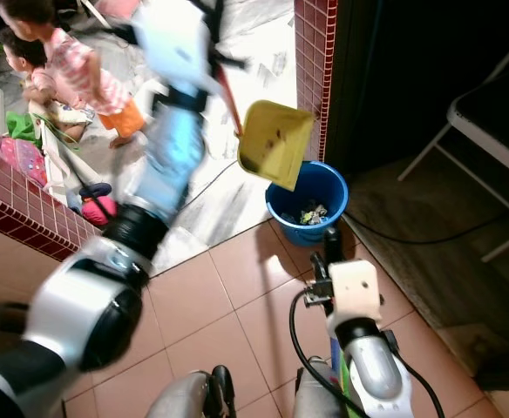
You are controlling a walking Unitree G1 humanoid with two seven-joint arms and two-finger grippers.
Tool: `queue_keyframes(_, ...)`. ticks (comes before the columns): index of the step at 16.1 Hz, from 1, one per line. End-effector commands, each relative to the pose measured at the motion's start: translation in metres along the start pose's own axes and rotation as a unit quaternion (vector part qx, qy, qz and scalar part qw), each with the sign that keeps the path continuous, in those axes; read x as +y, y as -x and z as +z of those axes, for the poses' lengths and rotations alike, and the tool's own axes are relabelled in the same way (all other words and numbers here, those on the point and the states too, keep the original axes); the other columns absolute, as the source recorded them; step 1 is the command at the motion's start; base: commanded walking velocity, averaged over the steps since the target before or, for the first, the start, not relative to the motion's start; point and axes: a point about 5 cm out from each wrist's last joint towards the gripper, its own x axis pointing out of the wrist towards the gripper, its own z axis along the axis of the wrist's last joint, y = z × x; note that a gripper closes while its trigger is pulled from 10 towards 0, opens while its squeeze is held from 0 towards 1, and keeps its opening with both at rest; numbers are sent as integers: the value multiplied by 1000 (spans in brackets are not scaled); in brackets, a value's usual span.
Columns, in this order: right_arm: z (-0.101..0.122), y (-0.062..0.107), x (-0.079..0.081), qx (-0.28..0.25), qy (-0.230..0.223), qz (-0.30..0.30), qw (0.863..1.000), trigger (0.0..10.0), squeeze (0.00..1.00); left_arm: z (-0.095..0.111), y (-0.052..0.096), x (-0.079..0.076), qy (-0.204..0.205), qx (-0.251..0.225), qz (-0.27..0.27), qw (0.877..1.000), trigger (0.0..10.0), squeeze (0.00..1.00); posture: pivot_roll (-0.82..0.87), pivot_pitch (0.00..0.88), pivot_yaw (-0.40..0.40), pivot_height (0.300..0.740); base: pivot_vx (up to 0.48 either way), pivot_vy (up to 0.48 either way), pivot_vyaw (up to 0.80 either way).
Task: Sweep floor
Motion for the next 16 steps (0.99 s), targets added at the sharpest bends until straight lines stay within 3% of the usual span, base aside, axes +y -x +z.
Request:
queue_keyframes(1,-15,-4,12,31,-36,32,998,10000,0,47,-35,28,-19,-118,53,991,10000,0,-198,122,139,740,0,0,0)
queue_keyframes(4,-15,-28,10,30,-20,48,998,10000,0,71,-48,61,-95,-176,78,977,10000,0,-154,69,95,740,0,0,0)
queue_keyframes(7,-13,-51,7,28,-1,68,997,10000,0,50,-37,73,-139,-121,68,981,10000,0,-111,20,58,740,0,0,0)
queue_keyframes(9,-4,-68,8,11,-2,74,997,10000,0,16,-10,86,-153,-35,60,986,10000,0,-97,2,42,740,0,0,0)
queue_keyframes(11,3,-79,11,-1,-1,82,997,10000,0,-8,17,93,-165,21,58,984,10000,0,-83,0,26,740,0,0,0)
queue_keyframes(14,5,-92,13,-4,1,94,996,10000,0,-41,64,100,-222,106,39,968,10000,0,-60,0,7,740,0,0,0)
queue_keyframes(16,5,-96,14,-5,0,98,995,10000,0,-49,79,102,-221,133,43,965,10000,0,-57,0,5,740,0,0,0)
